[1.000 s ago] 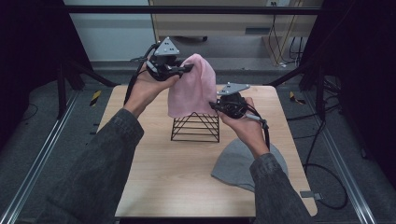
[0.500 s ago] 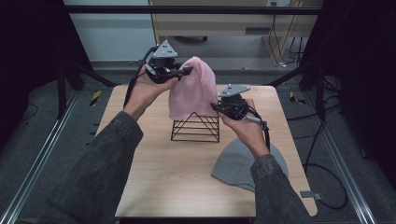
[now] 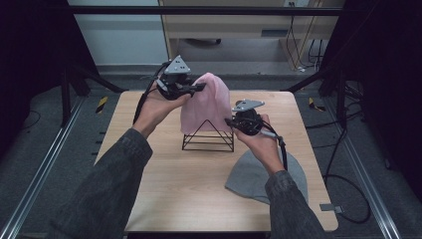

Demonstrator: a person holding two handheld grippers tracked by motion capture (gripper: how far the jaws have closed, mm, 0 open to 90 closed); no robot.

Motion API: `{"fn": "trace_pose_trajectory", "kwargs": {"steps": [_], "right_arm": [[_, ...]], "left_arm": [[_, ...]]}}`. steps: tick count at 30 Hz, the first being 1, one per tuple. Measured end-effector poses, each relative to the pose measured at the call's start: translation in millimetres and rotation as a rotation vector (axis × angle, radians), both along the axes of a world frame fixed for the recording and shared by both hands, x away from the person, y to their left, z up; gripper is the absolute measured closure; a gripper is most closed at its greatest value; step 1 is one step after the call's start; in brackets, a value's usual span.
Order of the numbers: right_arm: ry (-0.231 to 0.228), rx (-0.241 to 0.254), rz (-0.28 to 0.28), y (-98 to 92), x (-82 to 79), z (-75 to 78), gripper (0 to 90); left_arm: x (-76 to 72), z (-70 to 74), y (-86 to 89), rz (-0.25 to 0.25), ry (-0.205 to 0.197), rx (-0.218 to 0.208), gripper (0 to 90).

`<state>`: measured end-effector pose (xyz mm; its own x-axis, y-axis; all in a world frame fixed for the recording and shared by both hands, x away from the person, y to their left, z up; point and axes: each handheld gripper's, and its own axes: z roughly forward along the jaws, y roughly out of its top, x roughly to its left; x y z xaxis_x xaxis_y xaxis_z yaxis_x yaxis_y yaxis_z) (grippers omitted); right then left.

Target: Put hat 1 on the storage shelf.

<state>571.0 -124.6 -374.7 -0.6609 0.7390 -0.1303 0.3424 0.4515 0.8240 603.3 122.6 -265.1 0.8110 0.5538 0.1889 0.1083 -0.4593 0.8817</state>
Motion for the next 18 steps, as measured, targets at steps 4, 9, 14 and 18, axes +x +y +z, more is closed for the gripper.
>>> {"fn": "trace_pose_trajectory", "kwargs": {"steps": [4,9,14,18], "right_arm": [[0.01,0.001,0.002,1.4,-1.4,-6.8,77.1],[0.027,0.001,0.0,1.9,-2.2,-12.2,74.3],[0.033,-0.004,-0.021,-2.6,-11.2,-15.7,60.2],[0.032,-0.005,-0.061,-11.8,-20.9,-21.8,51.2]], "left_arm": [[-8.5,-1.2,-2.4,-0.013,-0.005,0.026,76.9],[-13.1,-4.6,-4.5,-0.018,0.0,0.033,77.2],[-17.0,-12.6,-3.5,-0.029,0.017,0.028,77.3],[-19.7,-17.2,-4.5,-0.03,0.018,0.031,77.3]]}}
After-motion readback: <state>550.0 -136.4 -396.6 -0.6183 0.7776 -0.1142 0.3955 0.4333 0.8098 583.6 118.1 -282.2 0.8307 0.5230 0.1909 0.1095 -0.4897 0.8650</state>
